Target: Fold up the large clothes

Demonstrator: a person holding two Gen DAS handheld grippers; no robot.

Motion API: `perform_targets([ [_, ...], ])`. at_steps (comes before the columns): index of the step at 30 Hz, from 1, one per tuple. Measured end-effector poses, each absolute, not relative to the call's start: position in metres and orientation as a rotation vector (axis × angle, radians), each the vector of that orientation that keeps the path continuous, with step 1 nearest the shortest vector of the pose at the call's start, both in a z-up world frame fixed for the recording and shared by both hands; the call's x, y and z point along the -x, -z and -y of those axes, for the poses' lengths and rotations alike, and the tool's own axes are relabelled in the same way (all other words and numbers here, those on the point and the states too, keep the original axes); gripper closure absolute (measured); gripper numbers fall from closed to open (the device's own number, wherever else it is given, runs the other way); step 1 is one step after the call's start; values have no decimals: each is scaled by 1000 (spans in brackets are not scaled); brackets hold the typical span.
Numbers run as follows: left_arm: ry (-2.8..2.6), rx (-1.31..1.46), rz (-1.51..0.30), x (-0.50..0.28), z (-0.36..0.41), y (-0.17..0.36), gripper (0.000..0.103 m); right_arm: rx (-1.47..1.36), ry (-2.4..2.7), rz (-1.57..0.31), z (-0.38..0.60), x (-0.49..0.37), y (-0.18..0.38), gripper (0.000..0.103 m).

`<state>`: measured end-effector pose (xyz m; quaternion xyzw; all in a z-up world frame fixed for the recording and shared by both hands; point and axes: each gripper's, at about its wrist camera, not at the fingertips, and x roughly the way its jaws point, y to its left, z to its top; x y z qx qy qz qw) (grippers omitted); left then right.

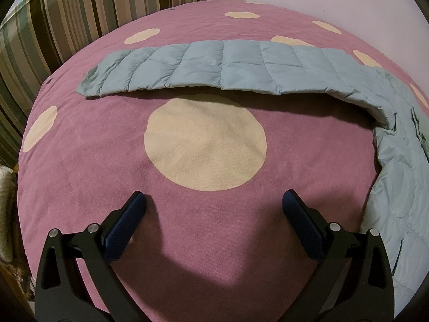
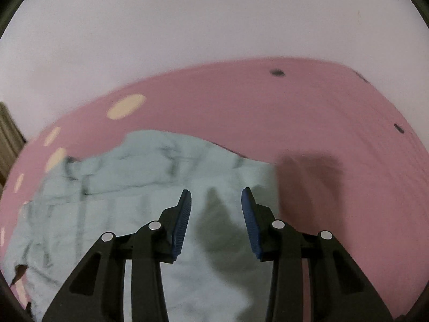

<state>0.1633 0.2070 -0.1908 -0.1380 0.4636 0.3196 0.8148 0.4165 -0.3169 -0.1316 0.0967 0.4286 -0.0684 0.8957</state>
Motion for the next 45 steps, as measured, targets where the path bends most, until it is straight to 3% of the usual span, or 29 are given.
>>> perform_targets([
  [6,-683,291,-990,-163,-207,191,2,-197,133,-1026,318,-440,182,63],
  [16,-681,293,-990,-163,-208,191,2,-208,93,-922,310,-386,143,63],
  [25,-682,293,-992,-163,-208,191,2,-158,124,-989,302,-373,182,63],
  [32,-681,293,-990,-163,-208,191,2,-185,136,-936,300,-357,164,63],
  [36,-682,291,-991,-163,-208,191,2,-199,110,-874,290,-331,144,50],
  [45,-681,293,-990,-162,-209,191,2,-125,32,-866,245,-313,135,48],
])
